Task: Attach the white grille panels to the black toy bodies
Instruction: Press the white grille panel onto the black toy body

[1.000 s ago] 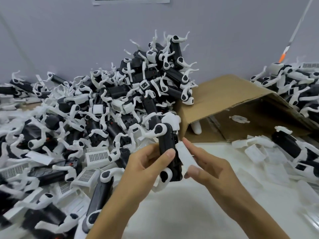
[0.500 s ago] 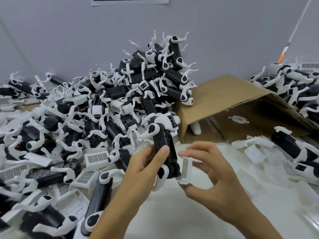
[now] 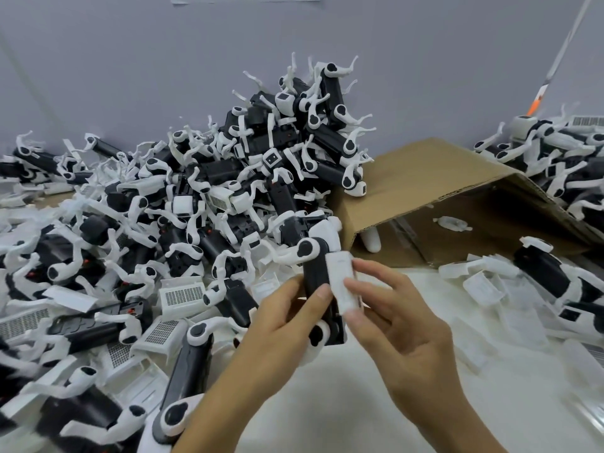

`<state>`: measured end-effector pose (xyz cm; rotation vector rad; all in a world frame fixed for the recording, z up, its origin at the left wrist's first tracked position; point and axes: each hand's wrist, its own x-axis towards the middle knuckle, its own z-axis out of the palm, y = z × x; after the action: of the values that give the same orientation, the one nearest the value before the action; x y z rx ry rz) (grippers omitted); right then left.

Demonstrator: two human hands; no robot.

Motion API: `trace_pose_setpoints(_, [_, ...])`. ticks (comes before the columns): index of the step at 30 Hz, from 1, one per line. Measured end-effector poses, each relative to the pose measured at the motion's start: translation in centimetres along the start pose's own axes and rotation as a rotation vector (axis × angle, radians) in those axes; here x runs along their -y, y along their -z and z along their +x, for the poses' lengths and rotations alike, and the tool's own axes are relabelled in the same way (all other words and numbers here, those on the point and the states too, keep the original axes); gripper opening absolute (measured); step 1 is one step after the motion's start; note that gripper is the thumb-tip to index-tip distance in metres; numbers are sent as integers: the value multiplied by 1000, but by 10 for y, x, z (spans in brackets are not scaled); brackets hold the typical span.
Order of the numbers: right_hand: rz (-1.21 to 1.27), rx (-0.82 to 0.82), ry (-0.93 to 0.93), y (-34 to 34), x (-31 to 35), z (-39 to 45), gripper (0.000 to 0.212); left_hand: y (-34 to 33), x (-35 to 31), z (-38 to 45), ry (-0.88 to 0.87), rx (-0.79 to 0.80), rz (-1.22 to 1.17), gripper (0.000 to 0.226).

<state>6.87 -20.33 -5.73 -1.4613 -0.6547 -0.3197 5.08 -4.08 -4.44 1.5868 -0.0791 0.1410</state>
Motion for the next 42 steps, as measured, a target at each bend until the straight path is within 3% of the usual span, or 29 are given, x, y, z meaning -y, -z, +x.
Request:
trace_pose_setpoints(4, [120,-20,-147,3,-1,3,58,-5,-3,-1,-47,-18,2,29])
trace_pose_setpoints(9, [-163,46,-23,3,-2,0,53,-5,-6,-4,-87,12,28,29])
trace_pose_setpoints(14, [-138,25,-15,3,-2,-1,51,-10,-7,-9,-145,33,119,26])
trace_pose_setpoints(18, [-233,112,36,-8,-1,-4,54,-10,-13,-11,-177,3,136,27])
trace_pose_setpoints(21, [-242,213,37,-9,1,-7,53,-7,-8,-7,-182,-37,133,41])
trace_pose_setpoints(23, [-94,138,-35,-7,5,-5,47,-3,-7,-3,-181,-94,46,39])
trace_pose_setpoints(26, [79,-116,-260,-3,9,4,39,3,-7,1,-164,-96,-80,25])
trace_pose_setpoints(30, [-30,-13,-354,2,9,9,34,0,-5,-2,-147,14,-94,32])
trace_pose_setpoints(35, [-163,-106,-187,0,6,5,33,-8,0,-3,-165,-20,-69,27])
trace_pose_setpoints(40, [18,-118,-349,0,8,8,32,-9,0,-3,-100,75,24,31])
trace_pose_setpoints(42, [-14,-131,-302,2,11,10,23,-8,-1,-3,-120,107,17,36])
